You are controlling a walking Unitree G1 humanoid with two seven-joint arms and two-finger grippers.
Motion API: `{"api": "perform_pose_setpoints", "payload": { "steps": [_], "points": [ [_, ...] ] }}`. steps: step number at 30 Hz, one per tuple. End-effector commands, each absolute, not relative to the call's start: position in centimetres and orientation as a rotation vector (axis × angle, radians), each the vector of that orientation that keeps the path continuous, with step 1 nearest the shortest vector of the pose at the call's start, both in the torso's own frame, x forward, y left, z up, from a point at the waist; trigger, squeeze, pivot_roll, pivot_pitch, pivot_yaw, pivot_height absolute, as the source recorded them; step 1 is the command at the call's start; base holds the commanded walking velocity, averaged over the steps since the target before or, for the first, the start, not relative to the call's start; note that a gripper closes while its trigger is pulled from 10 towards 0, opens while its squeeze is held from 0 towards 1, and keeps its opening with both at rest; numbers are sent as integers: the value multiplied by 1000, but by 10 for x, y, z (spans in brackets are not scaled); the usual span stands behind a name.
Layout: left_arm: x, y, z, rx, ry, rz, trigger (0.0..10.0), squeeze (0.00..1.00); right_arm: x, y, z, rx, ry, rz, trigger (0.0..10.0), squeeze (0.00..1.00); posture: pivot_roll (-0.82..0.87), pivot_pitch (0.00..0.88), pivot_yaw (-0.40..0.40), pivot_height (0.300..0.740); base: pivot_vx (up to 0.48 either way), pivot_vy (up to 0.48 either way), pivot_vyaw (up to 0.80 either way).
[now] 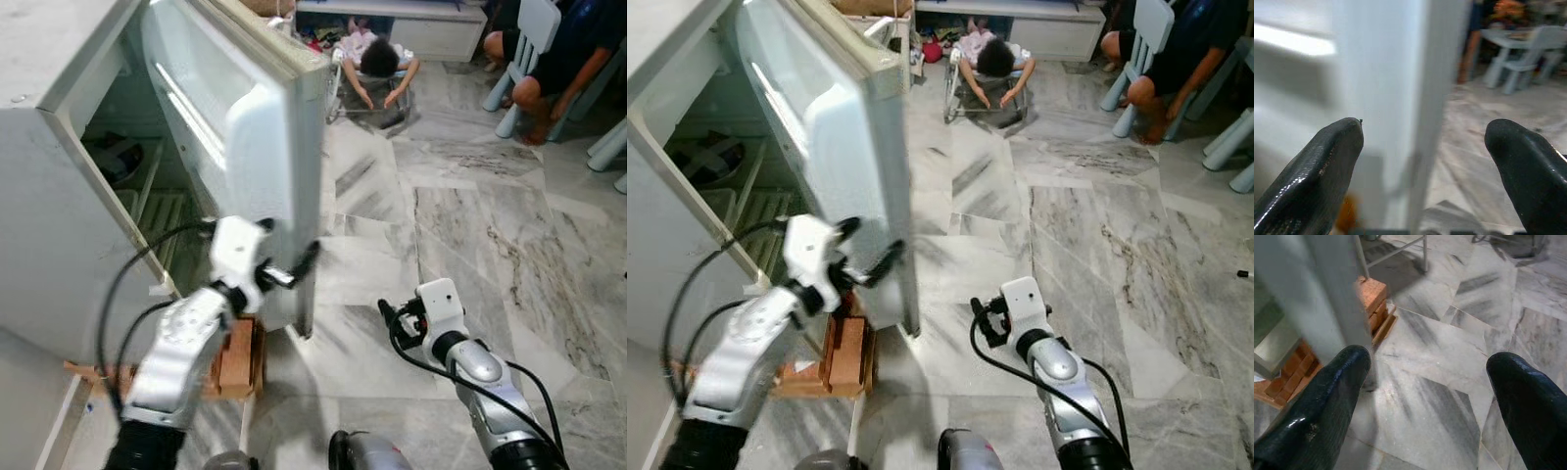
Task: Restocking fridge
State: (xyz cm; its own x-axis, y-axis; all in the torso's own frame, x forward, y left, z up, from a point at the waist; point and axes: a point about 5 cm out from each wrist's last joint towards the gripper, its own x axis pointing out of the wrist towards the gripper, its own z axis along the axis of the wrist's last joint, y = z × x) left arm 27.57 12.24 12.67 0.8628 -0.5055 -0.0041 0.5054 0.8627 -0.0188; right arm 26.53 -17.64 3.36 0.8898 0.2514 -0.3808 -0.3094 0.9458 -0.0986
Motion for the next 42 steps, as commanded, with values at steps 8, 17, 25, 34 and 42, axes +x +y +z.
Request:
{"api": "perform_pose_setpoints", "payload": {
  "steps": [8, 17, 25, 34, 42],
  "points": [
    [255, 168, 111, -40, 33, -294, 10000, 0, 268, -175, 38, -142, 336, 274, 10000, 0, 11, 73, -15, 740, 30, -277, -269],
    [258, 162, 114, -14, 20, -301, 10000, 0, 268, -171, 38, -146, 323, 295, 10000, 0, 18, 74, -13, 740, 280, -344, -258],
    [274, 154, 113, 41, 10, -345, 10000, 0, 267, -170, 38, -153, 323, 298, 10000, 0, 11, 74, -9, 740, 316, -63, 0],
    [301, 161, 112, 101, 18, -290, 10000, 0, 268, -169, 38, -165, 315, 304, 10000, 0, 3, 78, -12, 740, 365, 0, 0],
    [320, 158, 115, 137, 16, -265, 10000, 0, 268, -168, 39, -168, 310, 302, 10000, 0, -10, 72, -8, 740, 278, 0, 0]
  ]
}}
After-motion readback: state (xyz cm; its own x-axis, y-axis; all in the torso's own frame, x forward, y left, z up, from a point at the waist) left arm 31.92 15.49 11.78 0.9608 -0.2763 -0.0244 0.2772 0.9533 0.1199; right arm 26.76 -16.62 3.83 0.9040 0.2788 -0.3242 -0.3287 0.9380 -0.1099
